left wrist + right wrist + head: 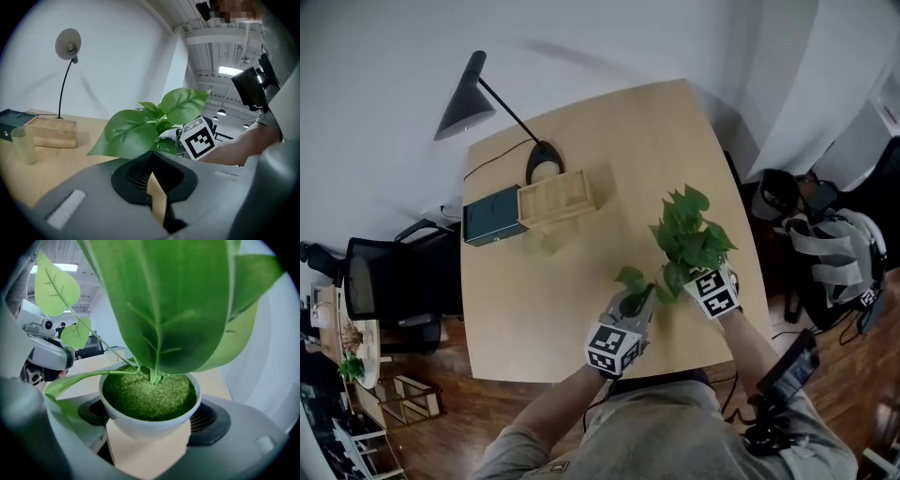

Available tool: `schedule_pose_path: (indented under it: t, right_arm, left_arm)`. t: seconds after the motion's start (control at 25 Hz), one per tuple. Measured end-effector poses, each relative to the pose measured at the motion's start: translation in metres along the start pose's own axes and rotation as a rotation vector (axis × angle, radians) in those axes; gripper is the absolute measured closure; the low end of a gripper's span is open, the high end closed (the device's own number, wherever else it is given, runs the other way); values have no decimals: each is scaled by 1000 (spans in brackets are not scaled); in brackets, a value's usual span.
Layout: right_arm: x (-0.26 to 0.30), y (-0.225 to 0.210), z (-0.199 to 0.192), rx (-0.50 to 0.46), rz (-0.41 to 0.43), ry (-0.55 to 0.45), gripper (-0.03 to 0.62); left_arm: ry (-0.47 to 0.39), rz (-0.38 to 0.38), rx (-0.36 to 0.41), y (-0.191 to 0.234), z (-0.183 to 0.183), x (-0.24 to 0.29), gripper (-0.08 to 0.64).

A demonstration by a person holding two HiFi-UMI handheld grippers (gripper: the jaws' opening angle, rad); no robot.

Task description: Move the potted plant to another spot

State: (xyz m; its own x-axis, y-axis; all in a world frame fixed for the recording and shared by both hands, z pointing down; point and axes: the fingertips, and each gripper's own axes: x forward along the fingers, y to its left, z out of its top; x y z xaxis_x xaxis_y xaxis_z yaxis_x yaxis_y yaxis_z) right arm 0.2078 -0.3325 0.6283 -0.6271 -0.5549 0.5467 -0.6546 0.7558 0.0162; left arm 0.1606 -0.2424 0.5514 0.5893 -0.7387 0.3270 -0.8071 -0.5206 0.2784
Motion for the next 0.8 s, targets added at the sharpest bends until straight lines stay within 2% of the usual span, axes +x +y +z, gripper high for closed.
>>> schedule_pose_path:
  t: [0.28,0.44,0.8]
  right_arm:
    - [22,-17,-16,11,-8,20,98]
    - [22,-30,-9,-27,-40,13,98]
    - [39,-36,-44,25,-44,59,98]
  left_arm:
    - [44,-1,-20,8,-12,20,566]
    - [57,0,-26,9,-17,29,566]
    - [78,-3,-46,14,-24,37,566]
